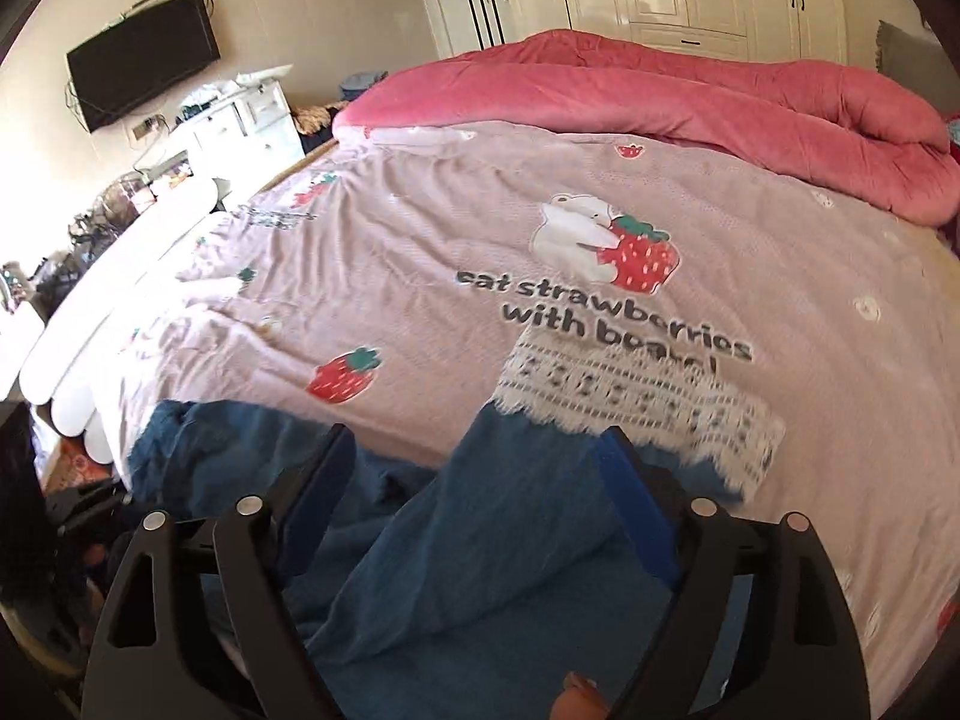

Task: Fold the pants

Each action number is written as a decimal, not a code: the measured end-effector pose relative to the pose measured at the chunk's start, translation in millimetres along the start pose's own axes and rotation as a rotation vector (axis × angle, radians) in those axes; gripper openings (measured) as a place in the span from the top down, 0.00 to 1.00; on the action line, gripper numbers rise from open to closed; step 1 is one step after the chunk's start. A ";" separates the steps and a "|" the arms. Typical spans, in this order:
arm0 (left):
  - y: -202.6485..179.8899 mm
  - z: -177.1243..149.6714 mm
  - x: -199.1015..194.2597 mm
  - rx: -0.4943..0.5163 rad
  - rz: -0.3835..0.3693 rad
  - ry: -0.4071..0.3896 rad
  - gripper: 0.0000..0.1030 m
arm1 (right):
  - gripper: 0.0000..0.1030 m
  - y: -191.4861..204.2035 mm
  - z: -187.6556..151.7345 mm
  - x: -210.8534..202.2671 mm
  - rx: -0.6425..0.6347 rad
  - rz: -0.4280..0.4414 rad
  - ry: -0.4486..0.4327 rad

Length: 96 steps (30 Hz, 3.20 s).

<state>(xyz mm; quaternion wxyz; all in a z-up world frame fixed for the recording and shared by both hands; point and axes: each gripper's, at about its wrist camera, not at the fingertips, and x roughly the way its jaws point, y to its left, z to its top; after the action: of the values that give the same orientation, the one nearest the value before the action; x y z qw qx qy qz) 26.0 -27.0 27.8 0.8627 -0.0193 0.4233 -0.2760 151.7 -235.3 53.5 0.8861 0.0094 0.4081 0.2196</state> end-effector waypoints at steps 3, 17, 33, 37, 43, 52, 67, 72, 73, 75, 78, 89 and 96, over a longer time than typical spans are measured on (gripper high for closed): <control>-9.4 2.9 16.2 -0.002 -0.038 0.023 0.33 | 0.17 -0.6 13.8 24.9 -0.047 -0.049 0.048; -22.5 -0.7 61.2 -0.015 -0.083 0.104 0.43 | 0.17 3.9 50.6 131.5 -0.214 -0.128 0.275; -16.1 12.2 74.7 -0.018 -0.070 0.113 1.00 | 0.84 -66.8 28.8 2.0 0.116 0.041 0.019; -29.8 10.2 69.9 0.033 -0.067 0.099 1.00 | 0.84 -90.6 -10.3 -60.6 0.195 0.030 -0.084; -52.0 1.9 69.3 0.120 -0.084 0.093 1.00 | 0.83 -112.8 -93.7 -86.1 0.289 -0.023 -0.044; -72.9 -7.0 78.3 0.221 -0.060 0.125 0.99 | 0.85 -119.8 -160.2 -99.4 0.370 -0.005 0.002; -78.1 -23.8 52.6 0.328 -0.051 0.119 1.00 | 0.97 -114.6 -209.7 -141.8 0.391 0.004 -0.018; -85.2 -31.2 59.6 0.343 -0.034 0.138 1.00 | 0.61 -109.1 -204.0 -134.8 0.383 0.000 -0.042; -85.4 -30.9 59.0 0.343 -0.032 0.136 1.00 | 0.60 -106.7 -201.0 -133.0 0.365 -0.001 -0.042; -85.6 -29.8 57.7 0.335 -0.031 0.133 1.00 | 0.60 -103.4 -193.8 -127.5 0.337 -0.003 -0.046; -86.9 -28.0 58.1 0.335 -0.024 0.131 1.00 | 0.60 -106.3 -187.0 -114.3 0.334 -0.021 -0.029; -93.5 -25.0 49.6 0.371 -0.036 0.117 1.00 | 0.93 -103.6 -195.8 -142.5 0.324 -0.010 -0.029; -93.8 -43.0 59.8 0.401 -0.042 0.175 1.00 | 0.93 -95.9 -224.1 -132.7 0.318 -0.016 0.056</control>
<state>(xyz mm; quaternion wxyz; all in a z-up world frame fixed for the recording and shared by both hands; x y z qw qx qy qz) -19.7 -127.2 -17.7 0.8034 0.1680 0.4325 -0.3733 -50.5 -411.1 -19.3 0.8636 0.1400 0.4621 0.1452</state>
